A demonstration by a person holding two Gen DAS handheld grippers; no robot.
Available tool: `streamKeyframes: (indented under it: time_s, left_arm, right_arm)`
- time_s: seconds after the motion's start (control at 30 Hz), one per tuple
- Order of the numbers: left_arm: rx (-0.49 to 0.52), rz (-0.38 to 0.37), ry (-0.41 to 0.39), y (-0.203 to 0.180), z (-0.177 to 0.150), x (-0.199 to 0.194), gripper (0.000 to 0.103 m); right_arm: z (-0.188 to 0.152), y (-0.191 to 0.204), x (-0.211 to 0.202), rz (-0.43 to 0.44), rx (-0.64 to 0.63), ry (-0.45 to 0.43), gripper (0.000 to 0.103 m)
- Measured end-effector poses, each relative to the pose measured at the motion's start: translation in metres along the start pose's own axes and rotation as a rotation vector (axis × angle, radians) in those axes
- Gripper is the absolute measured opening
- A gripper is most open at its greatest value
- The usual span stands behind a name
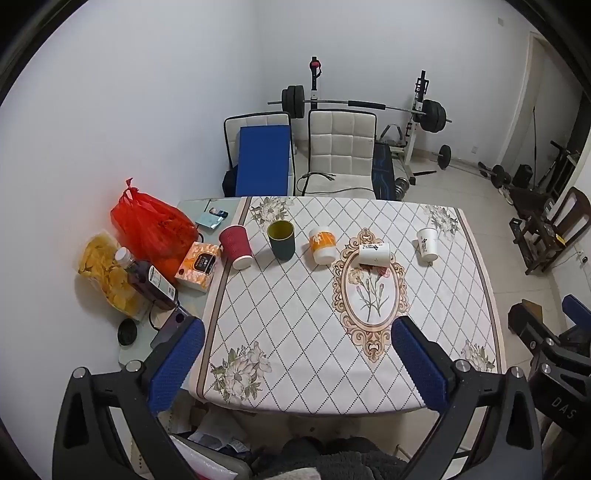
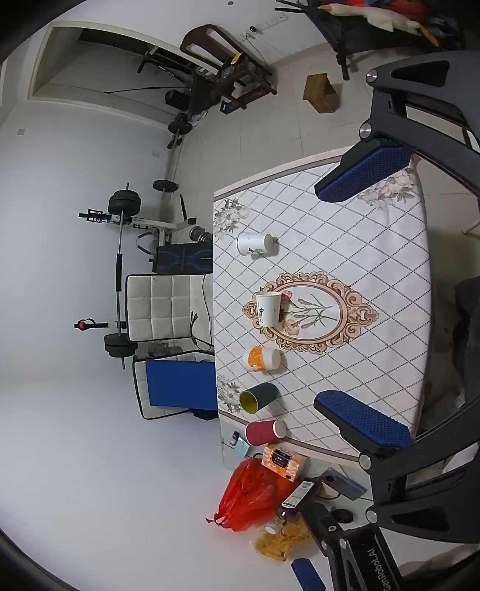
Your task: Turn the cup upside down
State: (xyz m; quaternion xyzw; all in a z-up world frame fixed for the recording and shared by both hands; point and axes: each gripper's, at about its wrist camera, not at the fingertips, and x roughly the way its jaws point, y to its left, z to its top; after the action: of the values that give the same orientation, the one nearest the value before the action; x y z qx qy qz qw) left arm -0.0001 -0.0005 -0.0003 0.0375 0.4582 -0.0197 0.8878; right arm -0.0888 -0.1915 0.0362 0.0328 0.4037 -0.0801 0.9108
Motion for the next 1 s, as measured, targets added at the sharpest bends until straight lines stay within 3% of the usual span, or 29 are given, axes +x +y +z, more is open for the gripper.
streamKeyframes:
  time_s: [1.0]
  left_arm:
    - [-0.006,0.000,-0.028,-0.001,-0.002,-0.015,0.103]
  right_arm:
    - [0.003,0.000,-0.015,0.003,-0.002,-0.013,0.103]
